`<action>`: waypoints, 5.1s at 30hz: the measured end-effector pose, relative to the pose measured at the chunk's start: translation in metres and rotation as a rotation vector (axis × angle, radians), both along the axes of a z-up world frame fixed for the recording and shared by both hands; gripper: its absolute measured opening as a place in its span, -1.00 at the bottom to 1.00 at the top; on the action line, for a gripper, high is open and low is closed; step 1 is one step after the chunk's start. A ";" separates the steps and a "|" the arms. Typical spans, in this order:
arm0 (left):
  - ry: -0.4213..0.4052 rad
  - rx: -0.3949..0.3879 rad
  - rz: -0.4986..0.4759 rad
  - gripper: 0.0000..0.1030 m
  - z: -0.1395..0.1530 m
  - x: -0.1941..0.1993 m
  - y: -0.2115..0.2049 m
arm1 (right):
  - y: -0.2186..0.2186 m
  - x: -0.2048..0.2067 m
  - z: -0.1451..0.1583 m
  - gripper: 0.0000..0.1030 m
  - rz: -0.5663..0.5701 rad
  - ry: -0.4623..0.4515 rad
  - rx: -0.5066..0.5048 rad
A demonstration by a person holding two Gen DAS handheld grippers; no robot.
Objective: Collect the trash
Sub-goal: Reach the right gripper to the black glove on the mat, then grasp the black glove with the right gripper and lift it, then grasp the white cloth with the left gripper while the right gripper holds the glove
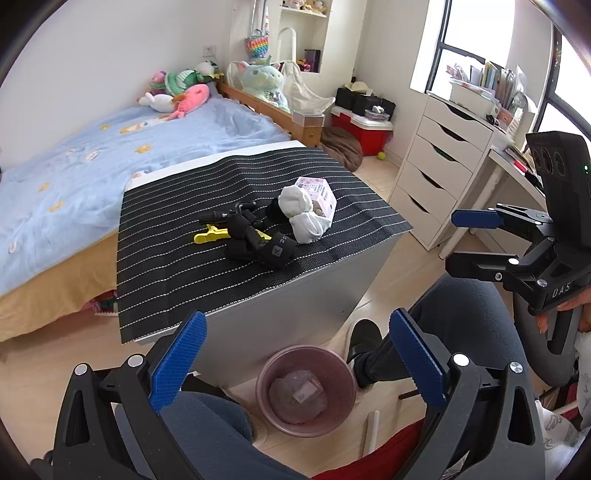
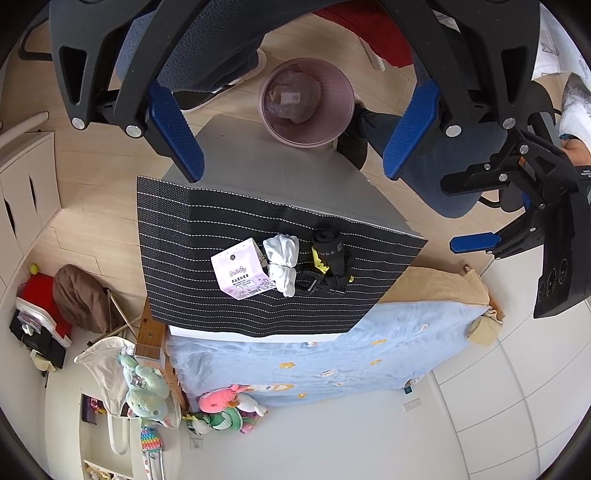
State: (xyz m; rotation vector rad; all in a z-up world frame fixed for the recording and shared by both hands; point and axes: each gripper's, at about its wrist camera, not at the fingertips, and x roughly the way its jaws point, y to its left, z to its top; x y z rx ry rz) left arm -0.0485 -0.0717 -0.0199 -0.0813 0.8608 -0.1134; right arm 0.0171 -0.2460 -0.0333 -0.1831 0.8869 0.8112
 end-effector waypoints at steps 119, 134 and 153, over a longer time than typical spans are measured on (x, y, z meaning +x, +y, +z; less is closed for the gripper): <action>0.106 -0.082 -0.066 0.85 -0.017 0.139 0.005 | 0.011 0.100 -0.024 -0.50 -0.052 0.026 -0.084; 0.199 -0.148 -0.072 0.45 -0.055 0.174 -0.004 | -0.003 0.103 -0.030 -0.50 -0.079 0.045 -0.074; 0.192 -0.161 -0.073 -0.41 -0.056 0.174 -0.001 | 0.001 0.103 -0.033 -0.50 -0.066 0.044 -0.075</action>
